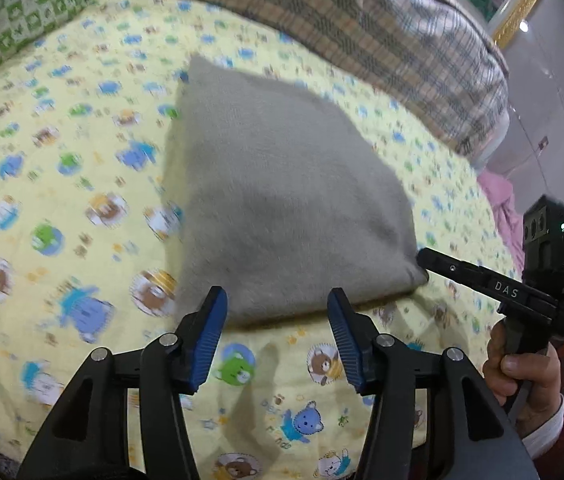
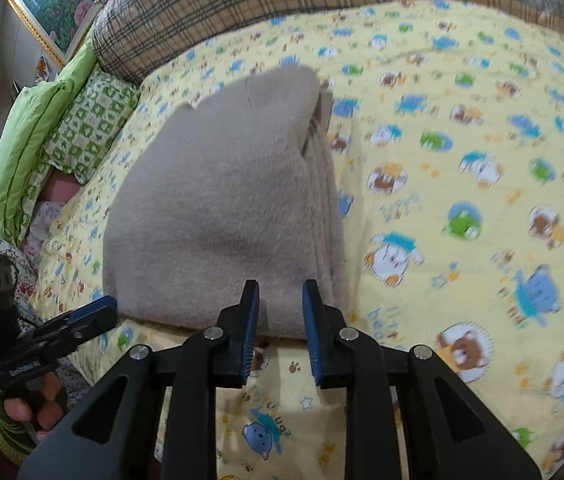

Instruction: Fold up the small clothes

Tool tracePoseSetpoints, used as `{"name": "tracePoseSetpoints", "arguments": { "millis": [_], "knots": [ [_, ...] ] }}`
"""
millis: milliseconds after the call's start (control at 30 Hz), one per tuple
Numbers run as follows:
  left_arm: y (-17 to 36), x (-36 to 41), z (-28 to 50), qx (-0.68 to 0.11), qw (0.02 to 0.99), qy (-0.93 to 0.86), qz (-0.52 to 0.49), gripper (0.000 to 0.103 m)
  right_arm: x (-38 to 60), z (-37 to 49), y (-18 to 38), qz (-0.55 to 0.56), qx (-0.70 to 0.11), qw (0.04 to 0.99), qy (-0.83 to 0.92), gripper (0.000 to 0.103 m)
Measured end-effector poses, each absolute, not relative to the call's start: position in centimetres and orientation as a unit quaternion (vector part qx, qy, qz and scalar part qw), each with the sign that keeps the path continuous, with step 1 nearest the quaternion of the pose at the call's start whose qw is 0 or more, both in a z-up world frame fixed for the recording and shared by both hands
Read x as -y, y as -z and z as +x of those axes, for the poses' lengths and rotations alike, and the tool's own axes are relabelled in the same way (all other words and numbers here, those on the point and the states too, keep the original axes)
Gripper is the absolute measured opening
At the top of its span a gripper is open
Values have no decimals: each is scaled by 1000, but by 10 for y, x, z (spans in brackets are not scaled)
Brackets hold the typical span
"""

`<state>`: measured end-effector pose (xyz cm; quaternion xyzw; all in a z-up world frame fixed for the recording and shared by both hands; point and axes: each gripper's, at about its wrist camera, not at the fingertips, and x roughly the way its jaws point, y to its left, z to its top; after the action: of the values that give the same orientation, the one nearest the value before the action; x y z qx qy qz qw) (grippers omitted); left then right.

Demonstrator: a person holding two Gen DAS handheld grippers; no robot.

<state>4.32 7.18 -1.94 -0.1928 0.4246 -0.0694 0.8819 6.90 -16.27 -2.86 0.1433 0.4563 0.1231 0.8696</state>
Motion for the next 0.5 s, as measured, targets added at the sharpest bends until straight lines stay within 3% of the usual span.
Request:
{"name": "tracePoseSetpoints", "arguments": {
  "millis": [100,233,500],
  "knots": [
    [7,-87,43,-413,891,38,-184,57,167,70,15,150,-438,878,-120,26],
    [-1,-100,41,-406,897,8,-172,61,164,69,1,148,-422,886,-122,38],
    [4,-96,17,-409,904,-14,-121,73,153,42,-4,119,-405,898,-126,43]
  ]
}}
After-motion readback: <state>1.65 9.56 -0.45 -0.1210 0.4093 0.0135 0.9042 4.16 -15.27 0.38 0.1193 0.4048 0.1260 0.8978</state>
